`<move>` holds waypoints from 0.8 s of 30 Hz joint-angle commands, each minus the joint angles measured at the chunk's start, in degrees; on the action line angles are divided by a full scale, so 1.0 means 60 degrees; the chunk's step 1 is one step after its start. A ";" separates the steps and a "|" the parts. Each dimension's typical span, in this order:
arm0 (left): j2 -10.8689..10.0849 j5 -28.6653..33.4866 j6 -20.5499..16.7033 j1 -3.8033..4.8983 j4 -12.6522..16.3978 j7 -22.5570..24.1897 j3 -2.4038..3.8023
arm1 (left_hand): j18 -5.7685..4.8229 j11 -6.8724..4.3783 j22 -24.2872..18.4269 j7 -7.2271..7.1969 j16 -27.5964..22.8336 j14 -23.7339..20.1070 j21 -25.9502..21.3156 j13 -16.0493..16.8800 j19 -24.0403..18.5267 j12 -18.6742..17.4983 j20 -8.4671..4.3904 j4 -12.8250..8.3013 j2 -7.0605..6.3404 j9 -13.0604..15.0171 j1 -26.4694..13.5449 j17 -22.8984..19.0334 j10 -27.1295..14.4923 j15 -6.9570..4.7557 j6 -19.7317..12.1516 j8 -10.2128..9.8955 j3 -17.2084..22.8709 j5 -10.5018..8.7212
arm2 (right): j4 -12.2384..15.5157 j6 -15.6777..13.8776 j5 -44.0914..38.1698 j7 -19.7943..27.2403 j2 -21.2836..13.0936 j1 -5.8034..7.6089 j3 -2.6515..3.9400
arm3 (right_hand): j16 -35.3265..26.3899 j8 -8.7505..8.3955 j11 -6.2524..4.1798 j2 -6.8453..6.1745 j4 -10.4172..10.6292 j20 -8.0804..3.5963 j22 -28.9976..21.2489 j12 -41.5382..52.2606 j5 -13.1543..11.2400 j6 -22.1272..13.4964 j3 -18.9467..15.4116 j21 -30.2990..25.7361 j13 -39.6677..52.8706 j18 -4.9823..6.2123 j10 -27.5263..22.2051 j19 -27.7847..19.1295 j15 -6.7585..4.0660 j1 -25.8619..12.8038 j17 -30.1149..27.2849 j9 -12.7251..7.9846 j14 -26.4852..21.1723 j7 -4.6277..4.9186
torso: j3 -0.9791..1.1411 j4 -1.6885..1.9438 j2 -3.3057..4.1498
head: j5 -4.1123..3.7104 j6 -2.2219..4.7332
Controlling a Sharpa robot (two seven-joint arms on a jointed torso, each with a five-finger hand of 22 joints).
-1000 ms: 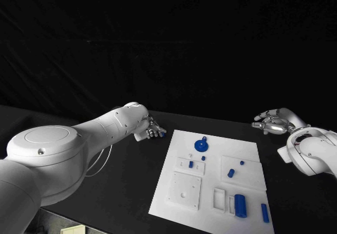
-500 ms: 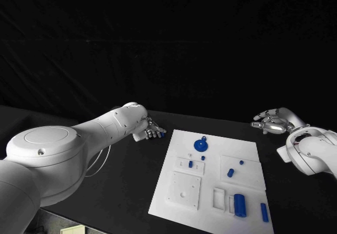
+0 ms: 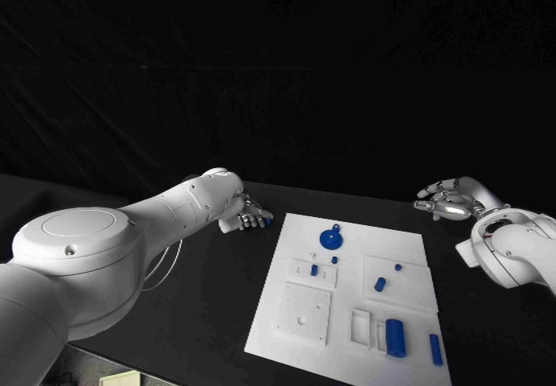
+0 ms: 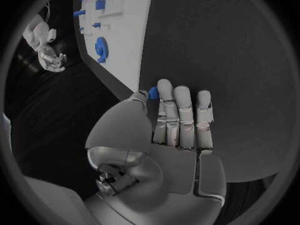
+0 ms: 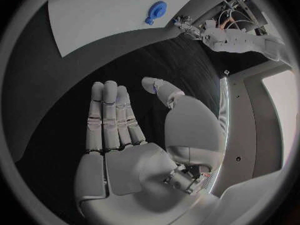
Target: Assemble the parts on the task board
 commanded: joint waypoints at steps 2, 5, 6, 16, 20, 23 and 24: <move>0.0018 0.0021 0.0252 -0.0067 -0.0008 -0.0173 -0.0024 | -0.0065 0.0007 0.0026 0.0020 0.0061 -0.0077 -0.0046 0.0019 -0.0031 0.0047 -0.1448 -0.0016 0.0030 0.0004 -0.0001 0.0000 -0.0062 0.0024 -0.0085 -0.0053 0.0103 0.0252 | 0.0017 0.0102 -0.0065 0.0080 0.0002 0.0000 0.0005 | -0.0028 -0.0005 0.0004 0.0075 -0.0070 0.0034 0.0235 0.0050 0.0054 0.0007 -0.0006 -0.0018 -0.0013 0.0070 -0.0078 0.0010 0.0010 -0.0003 -0.0007 -0.0014 -0.0062 0.0089 | 0.0003 0.0001 -0.0003 | -0.0003 -0.0007; 0.0024 0.0153 0.0291 -0.0068 -0.0015 -0.0175 -0.0024 | -0.0067 0.0008 0.0032 0.0023 0.0065 -0.0082 -0.0046 0.0023 -0.0039 0.0053 -0.1445 -0.0018 0.0037 0.0007 0.0013 0.0001 -0.0067 0.0026 -0.0089 -0.0053 0.0110 0.0310 | 0.0015 0.0105 -0.0065 0.0083 0.0005 0.0000 0.0005 | -0.0028 -0.0005 0.0004 0.0075 -0.0070 0.0034 0.0235 0.0050 0.0054 0.0007 -0.0006 -0.0018 -0.0013 0.0070 -0.0078 0.0010 0.0010 -0.0003 -0.0007 -0.0014 -0.0062 0.0089 | 0.0002 0.0003 -0.0003 | -0.0003 -0.0011; 0.0026 0.0174 0.0291 -0.0068 -0.0015 -0.0167 -0.0024 | -0.0067 0.0008 0.0034 0.0024 0.0066 -0.0084 -0.0045 0.0023 -0.0041 0.0054 -0.1445 -0.0018 0.0038 0.0008 0.0017 0.0002 -0.0068 0.0026 -0.0091 -0.0053 0.0112 0.0325 | 0.0015 0.0107 -0.0065 0.0083 0.0006 0.0000 0.0005 | -0.0028 -0.0005 0.0004 0.0076 -0.0070 0.0034 0.0235 0.0050 0.0054 0.0007 -0.0006 -0.0018 -0.0013 0.0070 -0.0078 0.0010 0.0010 -0.0002 -0.0007 -0.0014 -0.0062 0.0089 | 0.0000 0.0002 -0.0002 | -0.0005 -0.0004; 0.0029 0.0587 0.0454 -0.0069 -0.0051 -0.0107 -0.0024 | -0.0093 0.0112 0.0138 0.0135 0.0106 -0.0238 -0.0040 0.0077 -0.0232 0.0099 -0.1390 -0.0310 0.0339 0.0015 0.0463 0.0024 -0.0279 0.0084 -0.0486 -0.0199 0.0293 0.1507 | 0.0021 0.0120 -0.0063 0.0088 0.0003 0.0000 0.0005 | -0.0026 -0.0004 0.0003 0.0080 -0.0070 0.0033 0.0235 0.0054 0.0054 0.0008 -0.0006 -0.0017 -0.0017 0.0070 -0.0076 0.0011 0.0009 -0.0002 -0.0007 -0.0014 -0.0059 0.0088 | 0.0005 -0.0001 -0.0001 | 0.0014 -0.0001; 0.0033 0.0620 0.0415 -0.0069 -0.0075 -0.0074 -0.0024 | -0.0094 0.0120 0.0146 0.0144 0.0113 -0.0253 -0.0044 0.0084 -0.0247 0.0109 -0.1384 -0.0333 0.0353 0.0019 0.0488 0.0026 -0.0300 0.0090 -0.0513 -0.0206 0.0330 0.1508 | 0.0025 0.0123 -0.0062 0.0092 -0.0002 0.0000 0.0005 | -0.0026 -0.0004 0.0003 0.0080 -0.0070 0.0033 0.0235 0.0056 0.0053 0.0008 -0.0007 -0.0016 -0.0019 0.0070 -0.0076 0.0012 0.0009 -0.0002 -0.0007 -0.0014 -0.0059 0.0088 | 0.0005 0.0004 0.0001 | 0.0024 -0.0006; 0.0033 0.0700 0.0401 -0.0069 -0.0096 -0.0047 -0.0024 | -0.0095 0.0123 0.0152 0.0147 0.0119 -0.0261 -0.0045 0.0090 -0.0255 0.0119 -0.1381 -0.0354 0.0377 0.0026 0.0508 0.0029 -0.0309 0.0093 -0.0516 -0.0202 0.0360 0.1504 | 0.0029 0.0124 -0.0062 0.0100 0.0002 0.0000 0.0005 | -0.0026 -0.0004 0.0003 0.0080 -0.0071 0.0032 0.0235 0.0057 0.0052 0.0008 -0.0007 -0.0016 -0.0021 0.0070 -0.0075 0.0012 0.0009 -0.0002 -0.0007 -0.0014 -0.0058 0.0088 | 0.0004 0.0004 -0.0001 | 0.0022 -0.0002; 0.0031 0.0711 0.0389 -0.0069 -0.0096 -0.0030 -0.0024 | -0.0094 0.0122 0.0158 0.0146 0.0127 -0.0262 -0.0044 0.0095 -0.0260 0.0129 -0.1379 -0.0376 0.0411 0.0033 0.0529 0.0032 -0.0308 0.0094 -0.0509 -0.0193 0.0388 0.1493 | 0.0031 0.0129 -0.0062 0.0100 0.0001 0.0000 0.0005 | -0.0026 -0.0004 0.0003 0.0080 -0.0071 0.0032 0.0235 0.0057 0.0052 0.0008 -0.0007 -0.0015 -0.0021 0.0070 -0.0075 0.0012 0.0009 -0.0002 -0.0007 -0.0014 -0.0058 0.0088 | 0.0002 0.0001 -0.0002 | 0.0029 0.0003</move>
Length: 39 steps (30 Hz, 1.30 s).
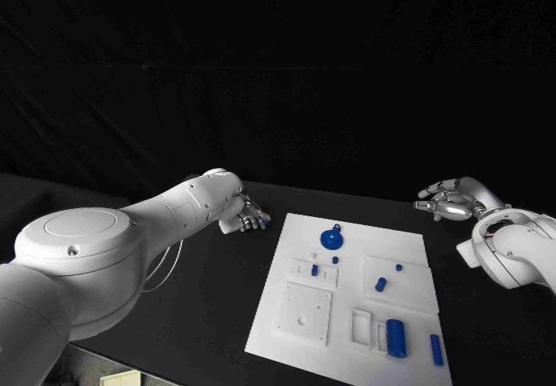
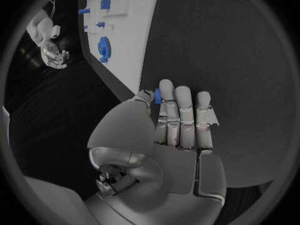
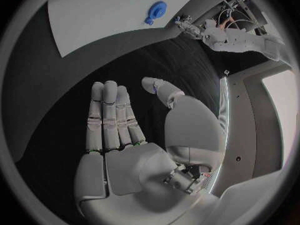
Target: Assemble the parts on the task board
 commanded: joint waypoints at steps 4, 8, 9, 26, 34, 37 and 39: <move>0.0008 0.0342 0.0162 -0.0033 0.0012 0.0056 -0.0010 | -0.0099 0.0001 0.0046 -0.0004 0.0092 -0.0082 -0.0037 0.0036 -0.0083 0.0105 -0.1403 -0.0204 0.0269 0.0058 0.0191 0.0028 -0.0050 -0.0020 -0.0034 -0.0007 0.0159 -0.0053 | 0.0020 0.0128 -0.0061 0.0095 -0.0005 0.0000 0.0005 | -0.0026 -0.0003 0.0003 0.0081 -0.0071 0.0032 0.0235 0.0059 0.0051 0.0008 -0.0007 -0.0015 -0.0016 0.0070 -0.0075 0.0012 0.0009 -0.0002 -0.0007 -0.0014 -0.0058 0.0088 | -0.0002 0.0002 -0.0004 | 0.0012 -0.0004; -0.0039 0.0421 0.0046 -0.0032 0.0068 0.0186 -0.0008 | -0.0095 -0.0036 0.0090 -0.0052 0.0136 -0.0080 -0.0022 0.0045 -0.0117 0.0147 -0.1399 -0.0590 0.0506 0.0139 0.0352 0.0042 -0.0007 -0.0031 0.0141 0.0116 0.0337 -0.0169 | 0.0016 0.0130 -0.0057 0.0097 -0.0005 0.0000 0.0005 | -0.0026 -0.0003 0.0002 0.0083 -0.0071 0.0032 0.0235 0.0060 0.0051 0.0008 -0.0007 -0.0015 -0.0018 0.0070 -0.0075 0.0013 0.0009 -0.0003 -0.0007 -0.0014 -0.0057 0.0088 | -0.0003 0.0004 -0.0004 | 0.0001 -0.0005; -0.0055 0.0485 0.0025 -0.0032 0.0084 0.0204 -0.0008 | -0.0103 -0.0046 0.0102 -0.0058 0.0147 -0.0075 -0.0019 0.0041 -0.0122 0.0151 -0.1391 -0.0744 0.0562 0.0158 0.0374 0.0044 0.0011 -0.0027 0.0173 0.0138 0.0402 -0.0208 | 0.0015 0.0130 -0.0055 0.0099 -0.0007 0.0000 0.0005 | -0.0025 -0.0003 0.0002 0.0083 -0.0070 0.0032 0.0235 0.0060 0.0050 0.0008 -0.0007 -0.0015 -0.0018 0.0070 -0.0075 0.0013 0.0009 -0.0003 -0.0007 -0.0014 -0.0057 0.0088 | -0.0005 0.0004 -0.0006 | -0.0004 -0.0007; -0.0724 0.0845 -0.0654 -0.0003 0.1234 0.0726 0.0003 | -0.0139 -0.0121 0.0238 -0.0147 0.0186 0.0280 -0.0026 -0.0217 0.0373 0.0035 -0.1344 -0.5045 0.1021 0.0114 -0.3660 -0.0092 0.0483 0.0049 0.0681 0.0175 0.3636 -0.0633 | -0.0028 0.0104 0.0013 0.0112 -0.0083 0.0000 0.0005 | -0.0025 -0.0001 0.0002 0.0084 -0.0066 0.0033 0.0235 0.0066 0.0048 0.0012 -0.0013 -0.0013 -0.0026 0.0070 -0.0074 0.0014 0.0008 -0.0013 -0.0008 -0.0013 -0.0055 0.0088 | 0.0001 0.0026 -0.0020 | -0.0070 0.0019; -0.1256 0.0980 -0.0928 0.0122 0.2283 0.0771 0.0006 | -0.0126 -0.0134 0.0242 -0.0159 0.0191 0.0316 -0.0017 -0.0226 0.0416 0.0030 -0.1352 -0.5093 0.1055 0.0119 -0.3745 -0.0097 0.0512 0.0037 0.0700 0.0183 0.3707 -0.0676 | -0.0031 0.0098 0.0037 0.0111 -0.0126 0.0000 0.0004 | -0.0024 0.0000 0.0001 0.0086 -0.0065 0.0032 0.0235 0.0069 0.0049 0.0013 -0.0013 -0.0012 -0.0030 0.0070 -0.0073 0.0015 0.0008 -0.0014 -0.0008 -0.0013 -0.0054 0.0087 | 0.0003 0.0021 -0.0024 | -0.0072 0.0041; -0.1368 0.0898 -0.1041 0.0155 0.2490 0.0794 0.0005 | -0.0121 -0.0138 0.0243 -0.0162 0.0192 0.0324 -0.0016 -0.0228 0.0426 0.0028 -0.1355 -0.5110 0.1050 0.0120 -0.3753 -0.0099 0.0518 0.0033 0.0702 0.0184 0.3724 -0.0686 | -0.0029 0.0094 0.0038 0.0111 -0.0118 0.0000 0.0004 | -0.0024 0.0001 0.0001 0.0085 -0.0065 0.0032 0.0235 0.0070 0.0049 0.0013 -0.0014 -0.0012 -0.0032 0.0070 -0.0073 0.0015 0.0008 -0.0016 -0.0008 -0.0013 -0.0054 0.0087 | 0.0009 0.0036 -0.0032 | -0.0077 0.0036; -0.1521 0.0886 -0.1149 0.0165 0.2746 0.0831 0.0005 | -0.0116 -0.0142 0.0244 -0.0166 0.0192 0.0334 -0.0013 -0.0230 0.0438 0.0027 -0.1359 -0.5128 0.1042 0.0121 -0.3756 -0.0101 0.0526 0.0027 0.0707 0.0187 0.3746 -0.0697 | -0.0019 0.0099 0.0040 0.0115 -0.0113 0.0000 0.0004 | -0.0024 0.0001 0.0001 0.0085 -0.0065 0.0032 0.0235 0.0071 0.0049 0.0013 -0.0014 -0.0012 -0.0033 0.0070 -0.0073 0.0015 0.0008 -0.0016 -0.0008 -0.0013 -0.0054 0.0087 | 0.0011 0.0033 -0.0032 | -0.0076 0.0030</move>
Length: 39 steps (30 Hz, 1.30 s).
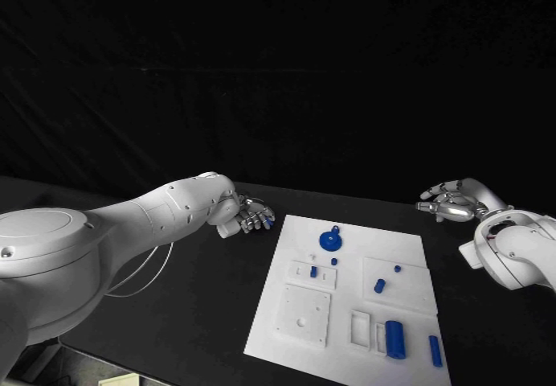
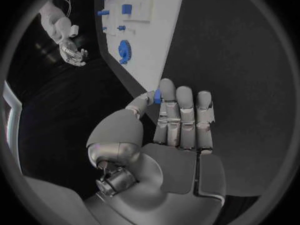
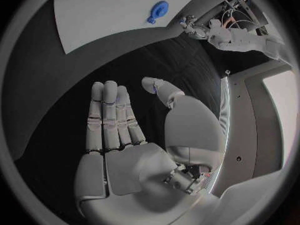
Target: Assemble the parts on the task board
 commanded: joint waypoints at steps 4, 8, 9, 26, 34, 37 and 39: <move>-0.0509 0.0003 -0.0701 0.0073 0.0957 0.0309 0.0003 | -0.0025 -0.0005 0.0011 -0.0024 0.0044 0.0083 -0.0007 -0.0018 0.0096 -0.0034 -0.1284 -0.0931 0.0042 -0.0001 -0.0049 -0.0014 0.0085 -0.0027 0.0084 -0.0037 0.0977 -0.0031 | 0.0010 0.0086 0.0015 0.0101 -0.0009 0.0000 0.0004 | -0.0024 0.0001 0.0000 0.0086 -0.0065 0.0031 0.0235 0.0034 0.0049 -0.0026 -0.0014 -0.0012 -0.0014 0.0071 -0.0073 0.0015 0.0007 -0.0016 -0.0009 -0.0013 -0.0054 0.0072 | 0.0005 0.0014 -0.0019 | -0.0036 0.0009; -0.1285 -0.0331 -0.1148 0.0161 0.2479 0.0350 0.0000 | -0.0016 -0.0013 0.0013 -0.0032 0.0041 0.0112 0.0005 -0.0023 0.0136 -0.0036 -0.1293 -0.0935 0.0022 0.0003 -0.0077 -0.0022 0.0111 -0.0043 0.0104 -0.0027 0.1007 -0.0002 | 0.0037 0.0092 0.0047 0.0103 -0.0052 0.0000 0.0003 | -0.0024 0.0001 0.0000 0.0089 -0.0065 0.0031 0.0234 0.0035 0.0050 -0.0026 -0.0013 -0.0011 -0.0016 0.0071 -0.0073 0.0015 0.0007 -0.0016 -0.0009 -0.0013 -0.0054 0.0072 | 0.0015 0.0018 -0.0023 | -0.0071 0.0015; -0.1488 -0.0475 -0.1224 0.0181 0.2909 0.0344 0.0000 | -0.0014 -0.0016 0.0012 -0.0035 0.0040 0.0123 0.0007 -0.0024 0.0148 -0.0036 -0.1296 -0.0935 0.0014 0.0005 -0.0088 -0.0024 0.0121 -0.0048 0.0113 -0.0023 0.1014 0.0007 | 0.0036 0.0093 0.0054 0.0111 -0.0059 0.0000 0.0003 | -0.0024 0.0002 0.0000 0.0089 -0.0065 0.0031 0.0234 0.0036 0.0050 -0.0026 -0.0013 -0.0011 -0.0016 0.0071 -0.0073 0.0015 0.0007 -0.0016 -0.0009 -0.0013 -0.0054 0.0072 | 0.0018 0.0021 -0.0022 | -0.0092 0.0020; -0.2878 -0.2824 -0.2615 0.0276 0.6849 0.0380 -0.0122 | 0.0065 -0.0147 0.0004 -0.0164 0.0060 0.0509 0.0099 -0.0045 0.0500 -0.0009 -0.1404 -0.0887 -0.0190 0.0045 -0.0263 -0.0052 0.0495 -0.0208 0.0403 0.0104 0.1125 0.0219 | -0.0039 0.0183 0.0180 0.0244 -0.0101 -0.0004 0.0001 | -0.0027 0.0001 0.0000 0.0094 -0.0067 0.0030 0.0234 0.0037 0.0051 -0.0028 -0.0011 -0.0012 -0.0023 0.0071 -0.0077 0.0013 0.0007 -0.0013 -0.0011 -0.0014 -0.0057 0.0072 | 0.0055 0.0122 -0.0171 | -0.0445 -0.0196; -0.2965 -0.3835 -0.3382 0.0272 0.7456 0.0261 -0.0485 | 0.0119 -0.0264 0.0050 -0.0277 0.0215 0.0760 0.0240 0.0054 0.0746 0.0150 -0.1506 -0.0849 -0.0296 0.0104 -0.0326 0.0031 0.0740 -0.0367 0.0650 0.0227 0.1176 0.0542 | 0.0012 0.0206 0.0200 0.0244 -0.0142 -0.0004 -0.0001 | -0.0028 0.0001 0.0000 0.0098 -0.0068 0.0030 0.0233 0.0038 0.0051 -0.0029 -0.0011 -0.0013 -0.0027 0.0071 -0.0079 0.0010 0.0008 -0.0014 -0.0012 -0.0014 -0.0059 0.0072 | 0.0084 0.0139 -0.0167 | -0.0621 -0.0335; -0.2943 -0.4100 -0.3355 0.0271 0.7619 -0.0086 -0.0545 | 0.0148 -0.0320 0.0082 -0.0330 0.0312 0.0859 0.0328 0.0130 0.0869 0.0266 -0.1556 -0.0828 -0.0330 0.0159 -0.0339 0.0084 0.0829 -0.0456 0.0764 0.0302 0.1178 0.0694 | 0.0013 0.0210 0.0201 0.0250 -0.0128 -0.0004 -0.0001 | -0.0029 0.0000 0.0001 0.0098 -0.0068 0.0031 0.0233 0.0038 0.0052 -0.0030 -0.0012 -0.0014 -0.0029 0.0071 -0.0080 0.0010 0.0008 -0.0015 -0.0012 -0.0014 -0.0059 0.0072 | 0.0072 0.0129 -0.0160 | -0.0705 -0.0386; -0.2902 -0.4235 -0.3329 0.0269 0.7675 -0.0235 -0.0585 | 0.0204 -0.0396 0.0139 -0.0407 0.0486 0.0979 0.0484 0.0296 0.1072 0.0494 -0.1635 -0.0813 -0.0332 0.0308 -0.0341 0.0176 0.0905 -0.0630 0.0877 0.0429 0.1156 0.0810 | 0.0016 0.0218 0.0201 0.0251 -0.0138 -0.0005 -0.0001 | -0.0029 0.0000 0.0001 0.0099 -0.0068 0.0031 0.0233 0.0038 0.0052 -0.0030 -0.0012 -0.0014 -0.0030 0.0071 -0.0080 0.0009 0.0008 -0.0015 -0.0012 -0.0015 -0.0060 0.0072 | 0.0065 0.0125 -0.0154 | -0.0712 -0.0401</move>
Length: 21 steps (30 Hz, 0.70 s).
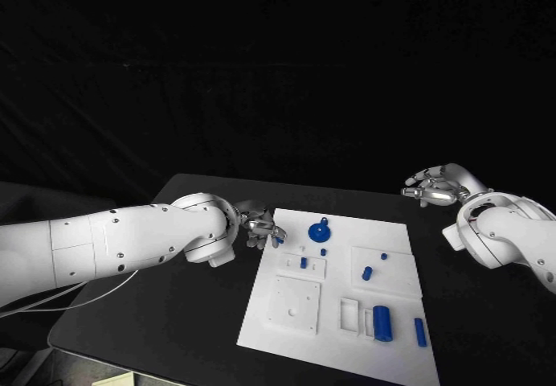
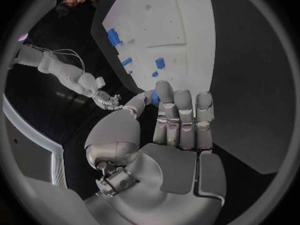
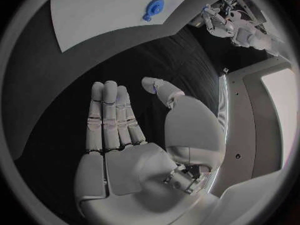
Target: Assemble the parts on the task board
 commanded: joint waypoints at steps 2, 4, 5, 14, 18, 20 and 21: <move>0.0107 -0.0913 -0.0338 0.0008 0.0153 -0.0528 -0.0086 | 0.0241 -0.0242 0.0079 -0.0106 0.0286 0.0375 0.0199 0.0337 0.0224 0.0401 -0.1483 -0.0613 0.0074 0.0321 0.0050 0.0153 0.0172 -0.0483 0.0110 0.0202 0.0665 0.0138 | 0.0012 0.0147 0.0000 0.0127 -0.0004 -0.0003 0.0004 | -0.0029 0.0000 0.0001 0.0099 -0.0068 0.0031 0.0233 0.0040 0.0052 0.0008 -0.0013 -0.0014 -0.0015 0.0070 -0.0081 0.0009 0.0008 -0.0015 -0.0012 -0.0014 -0.0060 0.0052 | -0.0012 -0.0008 0.0012 | -0.0056 -0.0070; 0.0183 -0.1021 -0.0340 0.0008 0.0138 -0.0612 -0.0170 | 0.0264 -0.0290 0.0116 -0.0153 0.0446 0.0404 0.0278 0.0519 0.0285 0.0622 -0.1519 -0.0597 0.0079 0.0563 0.0021 0.0241 0.0158 -0.0549 0.0141 0.0329 0.0657 0.0182 | 0.0016 0.0145 0.0000 0.0132 -0.0001 -0.0004 0.0004 | -0.0029 0.0000 0.0001 0.0100 -0.0068 0.0031 0.0233 0.0040 0.0052 0.0007 -0.0013 -0.0014 -0.0016 0.0070 -0.0081 0.0008 0.0008 -0.0016 -0.0012 -0.0015 -0.0060 0.0052 | -0.0010 -0.0008 0.0013 | -0.0056 -0.0071; 0.0219 -0.1072 -0.0331 0.0007 0.0106 -0.0634 -0.0201 | 0.0277 -0.0318 0.0134 -0.0178 0.0528 0.0417 0.0318 0.0607 0.0317 0.0734 -0.1537 -0.0583 0.0085 0.0696 0.0005 0.0287 0.0151 -0.0582 0.0144 0.0391 0.0656 0.0201 | 0.0015 0.0147 0.0000 0.0130 0.0010 -0.0004 0.0004 | -0.0029 0.0000 0.0001 0.0101 -0.0068 0.0031 0.0233 0.0040 0.0052 0.0007 -0.0013 -0.0014 -0.0017 0.0070 -0.0081 0.0008 0.0008 -0.0016 -0.0012 -0.0015 -0.0060 0.0052 | -0.0008 -0.0007 0.0011 | -0.0057 -0.0111; 0.0608 -0.1364 -0.0202 -0.0043 -0.0192 -0.0719 -0.0632 | 0.0411 -0.0530 0.0277 -0.0392 0.1146 0.0522 0.0659 0.1289 0.0562 0.1660 -0.1651 -0.0430 0.0123 0.2159 -0.0142 0.0640 0.0015 -0.0836 0.0124 0.0945 0.0684 0.0286 | 0.0009 0.0162 0.0003 0.0139 0.0035 -0.0004 0.0004 | -0.0030 0.0000 0.0001 0.0103 -0.0069 0.0032 0.0233 0.0042 0.0053 0.0006 -0.0014 -0.0015 -0.0021 0.0070 -0.0083 0.0006 0.0009 -0.0018 -0.0013 -0.0015 -0.0061 0.0052 | -0.0007 -0.0007 0.0019 | -0.0145 -0.0211; 0.0749 -0.1502 -0.0188 -0.0087 -0.0340 -0.0707 -0.0630 | 0.0441 -0.0555 0.0290 -0.0417 0.1207 0.0546 0.0707 0.1357 0.0598 0.1780 -0.1655 -0.0372 0.0135 0.2531 -0.0179 0.0671 -0.0013 -0.0864 0.0091 0.1015 0.0700 0.0287 | -0.0002 0.0170 0.0007 0.0143 0.0047 -0.0004 0.0004 | -0.0030 0.0000 0.0002 0.0104 -0.0068 0.0032 0.0233 0.0043 0.0053 0.0006 -0.0015 -0.0015 -0.0022 0.0070 -0.0083 0.0006 0.0009 -0.0019 -0.0013 -0.0015 -0.0061 0.0052 | -0.0004 -0.0015 0.0024 | -0.0164 -0.0238; 0.0803 -0.1502 -0.0118 -0.0116 -0.0384 -0.0704 -0.0628 | 0.0462 -0.0580 0.0299 -0.0440 0.1262 0.0571 0.0741 0.1394 0.0626 0.1866 -0.1657 -0.0339 0.0135 0.2802 -0.0198 0.0700 -0.0014 -0.0889 0.0082 0.1072 0.0707 0.0293 | -0.0001 0.0177 0.0007 0.0148 0.0050 -0.0004 0.0004 | -0.0030 0.0000 0.0002 0.0104 -0.0068 0.0032 0.0233 0.0043 0.0053 0.0006 -0.0016 -0.0015 -0.0023 0.0070 -0.0083 0.0005 0.0009 -0.0020 -0.0013 -0.0015 -0.0062 0.0053 | -0.0001 -0.0015 0.0022 | -0.0162 -0.0284; 0.0838 -0.1502 -0.0061 -0.0125 -0.0407 -0.0704 -0.0628 | 0.0480 -0.0582 0.0307 -0.0452 0.1319 0.0578 0.0769 0.1427 0.0638 0.1968 -0.1654 -0.0300 0.0140 0.3143 -0.0231 0.0733 -0.0004 -0.0899 0.0095 0.1175 0.0708 0.0343 | -0.0003 0.0179 0.0007 0.0150 0.0061 -0.0004 0.0004 | -0.0030 0.0000 0.0002 0.0105 -0.0068 0.0033 0.0233 0.0043 0.0054 0.0006 -0.0016 -0.0015 -0.0024 0.0070 -0.0084 0.0005 0.0009 -0.0021 -0.0013 -0.0015 -0.0062 0.0053 | -0.0002 -0.0013 0.0020 | -0.0162 -0.0290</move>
